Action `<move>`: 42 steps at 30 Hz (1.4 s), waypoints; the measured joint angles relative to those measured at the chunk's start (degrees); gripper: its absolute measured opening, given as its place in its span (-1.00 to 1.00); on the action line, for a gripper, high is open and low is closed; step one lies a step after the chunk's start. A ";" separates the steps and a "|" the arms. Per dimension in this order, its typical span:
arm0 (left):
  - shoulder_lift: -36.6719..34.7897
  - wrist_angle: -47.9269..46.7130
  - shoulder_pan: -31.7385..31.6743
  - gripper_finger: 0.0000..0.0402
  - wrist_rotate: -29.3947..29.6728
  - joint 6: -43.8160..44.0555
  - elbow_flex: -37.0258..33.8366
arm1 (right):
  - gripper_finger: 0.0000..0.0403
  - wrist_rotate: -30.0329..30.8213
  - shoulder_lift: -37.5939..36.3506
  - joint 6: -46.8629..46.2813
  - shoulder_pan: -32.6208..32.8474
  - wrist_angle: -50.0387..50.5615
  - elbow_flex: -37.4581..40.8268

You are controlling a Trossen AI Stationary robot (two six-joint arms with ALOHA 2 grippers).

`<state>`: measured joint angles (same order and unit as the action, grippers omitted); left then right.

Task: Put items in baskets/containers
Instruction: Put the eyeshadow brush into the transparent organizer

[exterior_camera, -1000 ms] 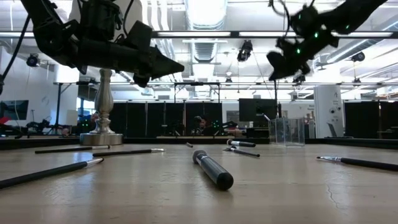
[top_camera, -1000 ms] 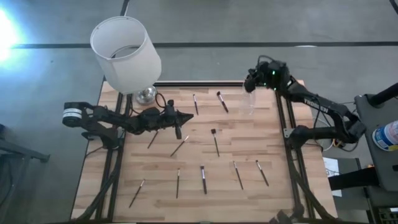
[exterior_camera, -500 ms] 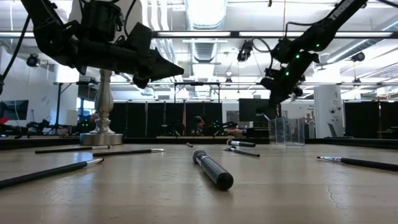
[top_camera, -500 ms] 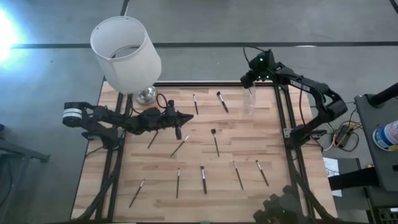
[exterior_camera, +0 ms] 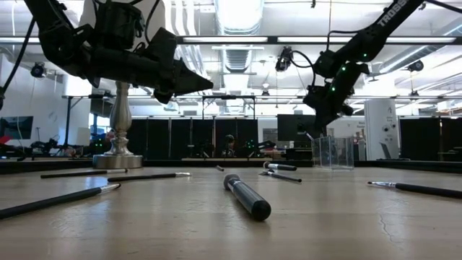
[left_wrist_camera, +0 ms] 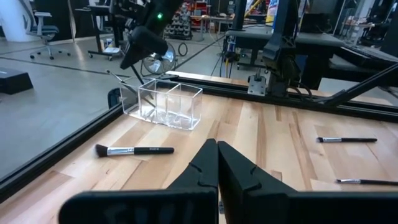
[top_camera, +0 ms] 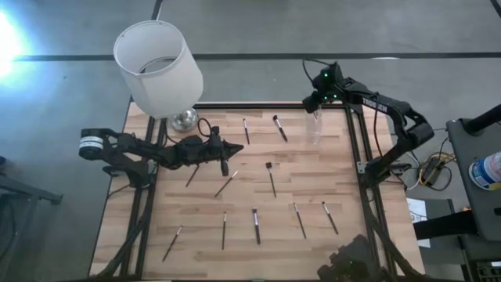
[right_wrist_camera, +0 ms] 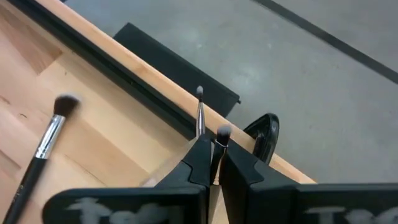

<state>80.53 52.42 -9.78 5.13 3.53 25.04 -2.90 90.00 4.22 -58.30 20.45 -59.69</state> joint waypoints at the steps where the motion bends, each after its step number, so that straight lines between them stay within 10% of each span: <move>1: 0.00 -0.03 0.00 -1.00 -0.02 0.03 0.00 | -0.94 0.00 0.12 -0.05 0.00 -0.08 0.30; 20: 0.00 -1.52 0.00 -1.00 0.00 2.08 0.00 | -0.51 0.02 0.04 -0.12 0.02 -0.59 0.85; 27: 0.00 -1.88 0.00 -1.00 0.00 2.40 0.00 | -0.67 0.07 -4.24 1.21 1.03 -2.11 1.47; 42: 0.00 -10.43 1.26 -1.00 -0.40 4.14 0.32 | -0.96 -0.28 -29.98 -2.66 16.02 -42.97 34.01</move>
<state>80.53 42.00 -8.52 4.73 7.67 25.36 -3.18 60.02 1.56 -42.29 -22.52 -25.68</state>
